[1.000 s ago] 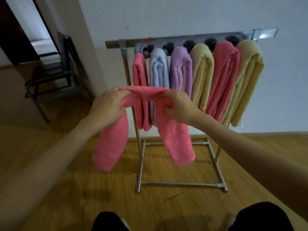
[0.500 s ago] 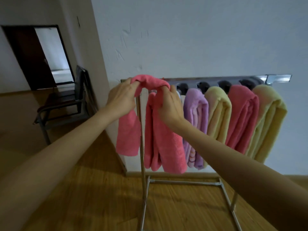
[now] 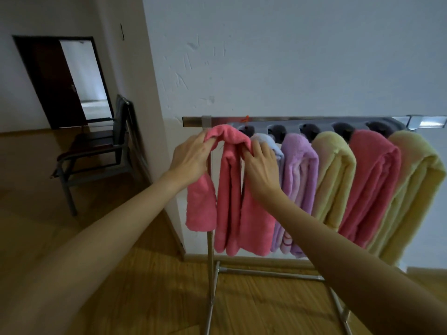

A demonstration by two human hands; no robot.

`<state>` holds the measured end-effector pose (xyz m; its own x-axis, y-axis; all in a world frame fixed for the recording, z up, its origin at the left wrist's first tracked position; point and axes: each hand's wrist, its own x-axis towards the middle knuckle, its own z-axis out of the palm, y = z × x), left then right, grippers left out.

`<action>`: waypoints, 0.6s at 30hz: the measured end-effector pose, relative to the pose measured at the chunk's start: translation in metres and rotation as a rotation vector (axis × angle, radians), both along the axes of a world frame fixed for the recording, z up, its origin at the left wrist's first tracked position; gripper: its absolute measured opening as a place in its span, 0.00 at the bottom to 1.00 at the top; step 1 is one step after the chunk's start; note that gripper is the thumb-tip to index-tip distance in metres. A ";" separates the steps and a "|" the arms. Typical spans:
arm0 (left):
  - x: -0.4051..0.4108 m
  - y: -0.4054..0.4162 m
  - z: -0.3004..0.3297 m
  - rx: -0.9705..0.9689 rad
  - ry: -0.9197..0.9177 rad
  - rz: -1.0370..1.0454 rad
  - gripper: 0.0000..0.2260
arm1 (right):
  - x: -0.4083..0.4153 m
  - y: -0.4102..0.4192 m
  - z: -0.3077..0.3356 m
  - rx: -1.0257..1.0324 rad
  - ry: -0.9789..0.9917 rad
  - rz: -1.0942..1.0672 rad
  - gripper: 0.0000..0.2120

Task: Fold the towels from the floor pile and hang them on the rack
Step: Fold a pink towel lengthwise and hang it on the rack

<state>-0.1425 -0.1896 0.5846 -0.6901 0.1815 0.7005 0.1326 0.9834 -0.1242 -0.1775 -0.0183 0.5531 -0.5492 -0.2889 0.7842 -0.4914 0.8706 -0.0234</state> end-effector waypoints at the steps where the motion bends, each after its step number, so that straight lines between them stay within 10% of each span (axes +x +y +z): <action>1: 0.000 -0.002 -0.007 -0.004 0.009 0.009 0.29 | -0.003 0.002 -0.003 0.054 0.023 -0.018 0.16; 13: 0.007 -0.017 -0.093 -0.078 0.099 -0.037 0.32 | -0.005 0.005 -0.012 0.218 0.012 -0.008 0.24; 18: 0.015 -0.004 -0.124 0.061 0.069 -0.173 0.30 | -0.010 0.012 -0.042 0.174 0.052 0.065 0.13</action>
<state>-0.1279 -0.1934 0.4602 -0.6025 0.2490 0.7582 0.2939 0.9525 -0.0793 -0.1875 -0.0062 0.5113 -0.4854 -0.4559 0.7460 -0.5432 0.8258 0.1513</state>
